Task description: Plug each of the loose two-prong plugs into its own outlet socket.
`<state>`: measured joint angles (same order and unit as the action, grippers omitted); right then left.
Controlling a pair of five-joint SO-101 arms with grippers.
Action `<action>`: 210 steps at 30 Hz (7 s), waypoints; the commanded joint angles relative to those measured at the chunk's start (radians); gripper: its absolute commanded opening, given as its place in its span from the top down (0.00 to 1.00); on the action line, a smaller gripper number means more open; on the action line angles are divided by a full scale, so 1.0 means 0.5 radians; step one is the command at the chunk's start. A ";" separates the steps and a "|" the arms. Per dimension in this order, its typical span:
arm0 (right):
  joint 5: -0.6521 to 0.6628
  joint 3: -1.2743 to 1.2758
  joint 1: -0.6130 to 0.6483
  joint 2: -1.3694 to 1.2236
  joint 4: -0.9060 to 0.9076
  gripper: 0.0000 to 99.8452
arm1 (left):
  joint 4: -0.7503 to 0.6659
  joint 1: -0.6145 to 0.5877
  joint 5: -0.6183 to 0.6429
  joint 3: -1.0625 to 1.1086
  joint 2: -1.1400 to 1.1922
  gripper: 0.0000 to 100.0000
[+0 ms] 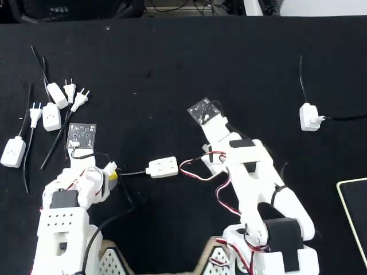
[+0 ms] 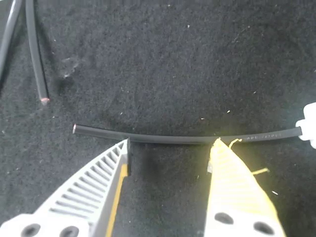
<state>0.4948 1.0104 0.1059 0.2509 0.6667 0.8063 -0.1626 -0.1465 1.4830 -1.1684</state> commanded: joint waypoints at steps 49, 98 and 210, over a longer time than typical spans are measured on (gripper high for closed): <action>-0.448 0.078 0.927 0.968 -0.071 0.99 | 0.058 0.008 0.252 -0.692 -0.031 0.73; -0.660 0.674 1.384 1.916 -0.313 0.99 | -0.144 0.413 0.420 -0.324 -0.031 0.73; -0.338 -1.057 0.632 -0.213 1.145 0.99 | -0.006 0.361 -0.028 0.038 -0.031 0.73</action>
<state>0.3322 0.5224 0.5125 0.1036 1.2774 0.8155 0.0123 -0.1573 1.5213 -1.1684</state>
